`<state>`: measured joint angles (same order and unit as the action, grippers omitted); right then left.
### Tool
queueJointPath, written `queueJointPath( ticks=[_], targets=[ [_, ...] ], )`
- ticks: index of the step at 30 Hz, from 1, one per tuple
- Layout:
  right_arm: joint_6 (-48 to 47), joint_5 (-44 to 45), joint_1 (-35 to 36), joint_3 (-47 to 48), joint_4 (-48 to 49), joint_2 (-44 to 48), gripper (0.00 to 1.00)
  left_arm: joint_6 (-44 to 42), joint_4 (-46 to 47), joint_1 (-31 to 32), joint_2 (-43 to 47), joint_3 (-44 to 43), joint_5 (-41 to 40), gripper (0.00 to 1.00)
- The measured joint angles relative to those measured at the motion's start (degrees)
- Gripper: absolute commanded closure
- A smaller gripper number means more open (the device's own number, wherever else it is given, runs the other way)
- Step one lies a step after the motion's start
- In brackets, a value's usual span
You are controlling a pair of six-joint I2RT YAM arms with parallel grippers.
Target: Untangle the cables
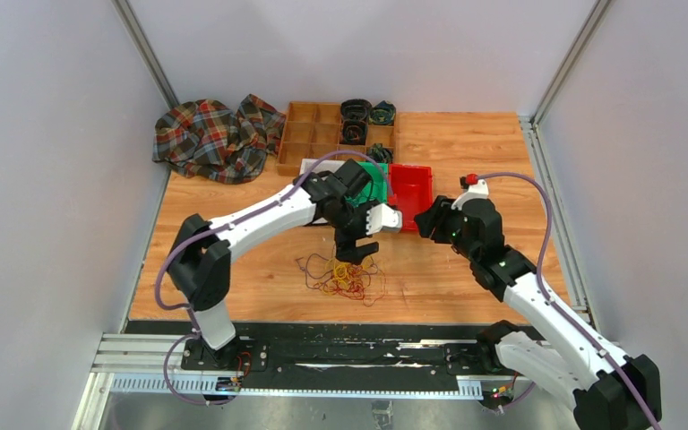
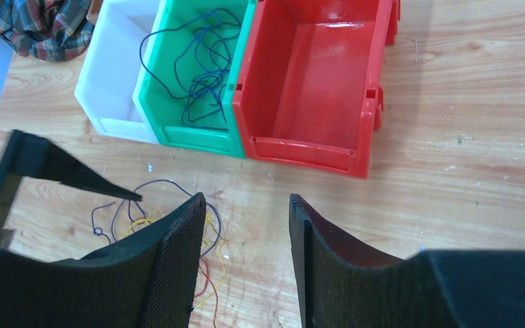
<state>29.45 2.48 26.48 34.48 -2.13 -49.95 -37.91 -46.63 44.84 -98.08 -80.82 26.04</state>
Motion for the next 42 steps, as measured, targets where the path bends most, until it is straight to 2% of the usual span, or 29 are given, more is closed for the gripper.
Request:
queueJointPath(
  ticks=[7,9,14,22,26,31,37,42],
  targets=[
    [-0.3,-1.0,0.0,-0.6,-0.9,2.0,0.54,-11.3,-0.3,0.1,-8.9,-4.0,2.4,0.17],
    [-0.5,-1.0,0.0,-0.6,-1.2,2.5,0.55,-15.0,-0.6,0.2,-10.3,-5.3,3.3,0.20],
    [-0.8,-1.0,0.0,-0.6,-1.7,3.1,0.56,-23.2,-1.7,0.2,-12.6,-8.0,4.4,0.42],
    [-0.8,-1.0,0.0,-0.6,-2.2,4.3,0.58,-30.8,-2.8,0.2,-14.8,-8.2,4.6,0.62],
    [-0.8,-1.0,0.0,-0.7,-2.3,5.0,0.59,-32.5,-2.8,0.2,-16.2,-8.2,4.2,0.71],
    [-0.8,-0.8,0.0,-0.7,-2.5,5.5,0.59,-32.8,-2.4,0.2,-17.5,-8.2,3.9,0.97],
    [-0.8,-0.7,0.0,-0.7,-2.7,5.7,0.59,-30.4,-2.3,0.2,-16.5,-8.2,2.5,0.99],
    [-0.8,-1.3,0.0,-0.7,-2.4,5.5,0.56,-24.8,-2.8,0.2,-9.5,-8.1,0.4,0.99]
  ],
)
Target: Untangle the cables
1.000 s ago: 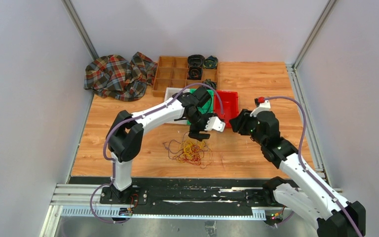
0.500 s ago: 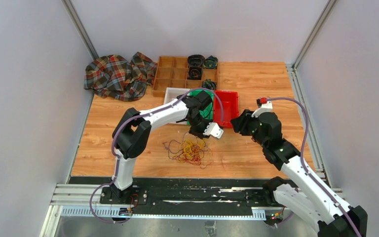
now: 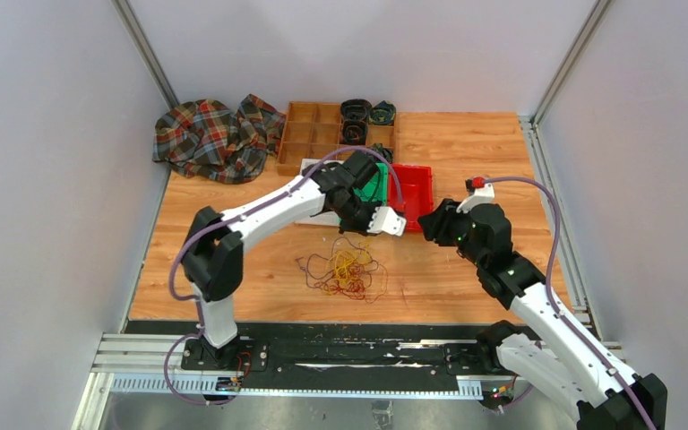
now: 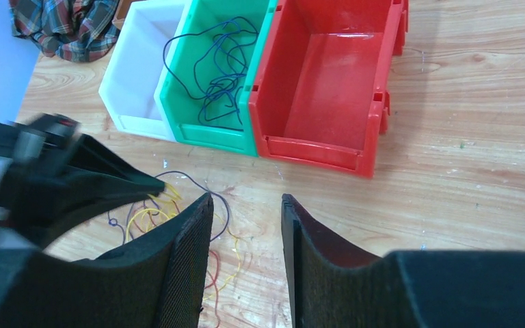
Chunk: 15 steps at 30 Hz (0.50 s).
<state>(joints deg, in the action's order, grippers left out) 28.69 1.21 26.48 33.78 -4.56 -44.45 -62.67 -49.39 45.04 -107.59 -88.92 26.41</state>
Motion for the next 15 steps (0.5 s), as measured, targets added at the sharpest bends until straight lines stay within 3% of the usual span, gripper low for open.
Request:
queueJointPath(
  ticks=[8,15],
  targets=[
    [0.2,-7.4,0.1,-0.1,3.9,-0.2,0.35,12.1,-1.6,0.0,10.8,-0.1,-4.4,0.99],
    [-0.3,-10.7,7.4,-1.1,10.3,-0.9,0.32,23.6,-3.1,0.0,13.7,-0.4,-6.5,0.99]
  ],
)
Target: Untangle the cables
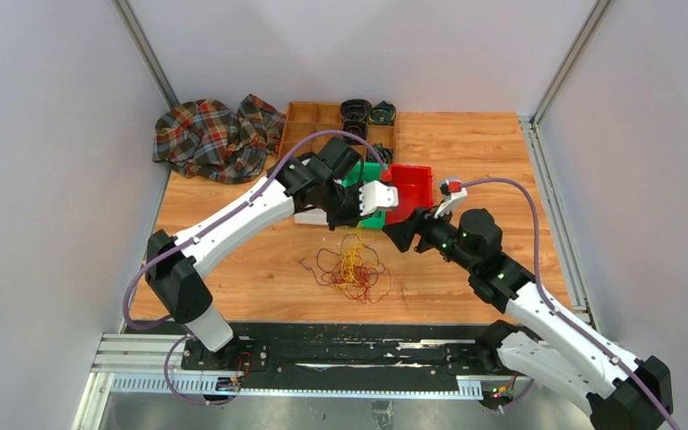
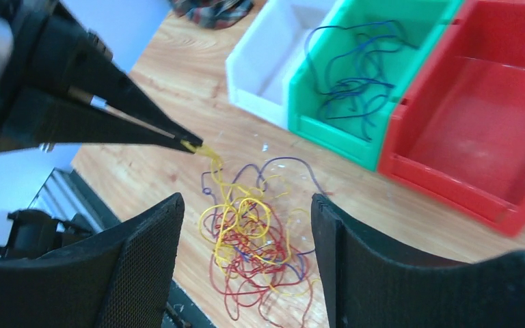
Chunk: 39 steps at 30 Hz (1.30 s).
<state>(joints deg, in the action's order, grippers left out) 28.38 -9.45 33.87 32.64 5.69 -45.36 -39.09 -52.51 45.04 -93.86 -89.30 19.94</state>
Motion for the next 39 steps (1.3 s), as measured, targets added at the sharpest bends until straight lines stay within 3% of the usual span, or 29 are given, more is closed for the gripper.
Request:
queueJointPath(
  ticks=[13,33,39],
  targets=[
    [-2.0,1.1,11.6,0.7,9.2,-12.4,0.35,7.5,-4.6,0.0,9.2,-4.7,0.7,0.99],
    [-2.1,6.5,13.1,4.8,19.7,-25.8,0.44,11.0,-10.8,0.0,14.4,-12.9,8.1,1.00],
    [-0.3,6.1,13.3,3.6,23.1,-29.3,0.45,11.5,-11.3,0.0,14.8,-19.6,7.7,1.00]
  ],
)
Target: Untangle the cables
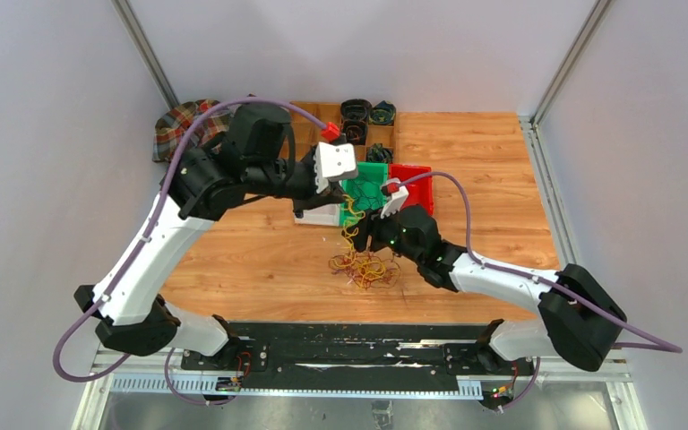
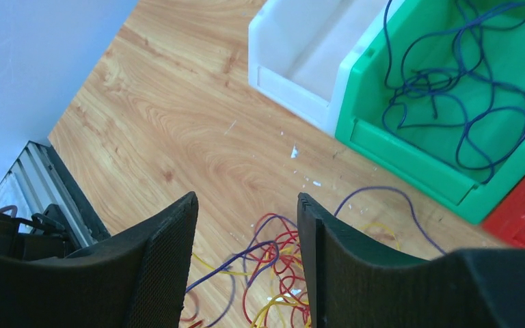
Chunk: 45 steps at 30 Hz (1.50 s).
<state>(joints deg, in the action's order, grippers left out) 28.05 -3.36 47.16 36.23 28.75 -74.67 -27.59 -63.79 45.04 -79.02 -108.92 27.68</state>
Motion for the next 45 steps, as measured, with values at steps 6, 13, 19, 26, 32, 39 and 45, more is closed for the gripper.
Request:
queueJointPath(
  ticks=[6,13,19,26,32,39,45],
  targets=[
    [1.3,-0.1,1.6,-2.9,1.5,-1.2,0.47,-1.4,0.0,0.0,0.4,-7.0,-3.1,1.00],
    [1.5,2.6,2.0,-6.2,-0.7,2.1,0.41,-4.8,-0.1,0.0,0.6,-13.4,-7.7,1.00],
    [-1.9,7.9,2.0,-5.8,-6.6,13.5,0.32,-7.7,-0.2,0.0,1.8,-14.9,-10.1,1.00],
    [-6.1,9.3,2.0,-2.3,-10.7,22.5,0.29,-9.4,-0.2,0.0,2.7,-14.9,-10.4,1.00],
    [-7.1,4.1,2.1,1.3,-10.4,23.6,0.24,-10.0,-0.2,0.0,2.8,-14.9,-10.4,1.00],
    [-7.6,-3.9,4.8,6.4,-7.6,12.5,0.27,-10.0,-0.2,0.0,2.8,-14.9,-10.4,1.00],
    [-7.7,-4.8,5.4,8.3,-7.2,5.2,0.89,-10.0,-0.2,0.0,3.9,-13.9,-10.4,1.00]
  ],
)
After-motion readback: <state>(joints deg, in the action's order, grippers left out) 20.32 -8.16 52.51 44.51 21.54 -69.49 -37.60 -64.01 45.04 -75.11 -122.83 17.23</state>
